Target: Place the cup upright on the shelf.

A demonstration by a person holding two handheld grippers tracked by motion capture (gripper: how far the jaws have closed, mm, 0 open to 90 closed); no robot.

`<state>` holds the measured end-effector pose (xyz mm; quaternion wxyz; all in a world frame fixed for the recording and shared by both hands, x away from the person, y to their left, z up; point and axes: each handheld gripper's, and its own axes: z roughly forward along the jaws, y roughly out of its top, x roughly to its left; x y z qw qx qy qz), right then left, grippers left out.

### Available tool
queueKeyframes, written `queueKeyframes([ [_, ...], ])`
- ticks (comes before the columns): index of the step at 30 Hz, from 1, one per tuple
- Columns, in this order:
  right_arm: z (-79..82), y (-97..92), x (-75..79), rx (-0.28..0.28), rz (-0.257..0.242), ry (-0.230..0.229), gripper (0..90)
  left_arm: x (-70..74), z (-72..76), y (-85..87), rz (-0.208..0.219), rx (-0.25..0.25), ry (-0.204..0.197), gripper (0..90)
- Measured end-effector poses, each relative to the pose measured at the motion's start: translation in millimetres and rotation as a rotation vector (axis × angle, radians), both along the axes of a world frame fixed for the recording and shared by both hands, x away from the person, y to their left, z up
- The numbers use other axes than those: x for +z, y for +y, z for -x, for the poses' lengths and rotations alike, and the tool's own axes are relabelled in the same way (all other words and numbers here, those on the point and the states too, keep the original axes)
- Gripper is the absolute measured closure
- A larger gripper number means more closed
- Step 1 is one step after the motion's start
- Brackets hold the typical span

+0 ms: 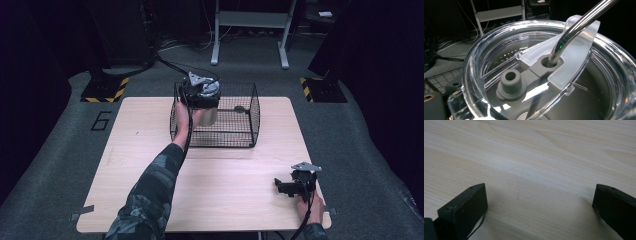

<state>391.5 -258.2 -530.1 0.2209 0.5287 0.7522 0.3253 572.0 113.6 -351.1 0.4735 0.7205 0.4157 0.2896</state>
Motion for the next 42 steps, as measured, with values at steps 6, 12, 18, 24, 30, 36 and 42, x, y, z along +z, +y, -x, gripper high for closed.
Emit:
queueKeyframes([
  [6, -0.2, 0.0, 0.0, -0.001, 0.002, 0.000, 0.0, -12.0, -5.1, -12.5, -0.002, 0.006, 0.020, 3.8],
  [12, -0.3, 0.2, -0.3, -0.003, 0.002, -0.004, 0.0, -24.0, -10.0, -21.2, 0.002, 0.006, 0.043, 3.8],
  [18, -0.4, 0.1, -0.4, -0.001, 0.004, -0.006, 0.0, -36.1, -14.9, -26.4, 0.000, 0.021, 0.072, 3.8],
  [24, -0.4, 0.5, -0.3, -0.004, 0.002, -0.003, 0.0, -45.4, -17.9, -29.8, 0.018, 0.031, 0.092, 3.8],
  [30, -0.6, -0.2, -0.4, 0.004, 0.009, -0.006, 0.0, -53.4, -20.4, -32.8, 0.008, 0.045, 0.125, 3.8],
  [36, -0.5, 0.2, -0.3, -0.001, 0.004, -0.004, 0.0, -56.6, -21.4, -36.1, 0.000, 0.051, 0.136, 3.8],
  [42, -0.3, 0.3, -0.2, -0.001, 0.005, -0.001, 0.0, -61.7, -21.8, -38.7, -0.039, 0.040, 0.146, 3.8],
])
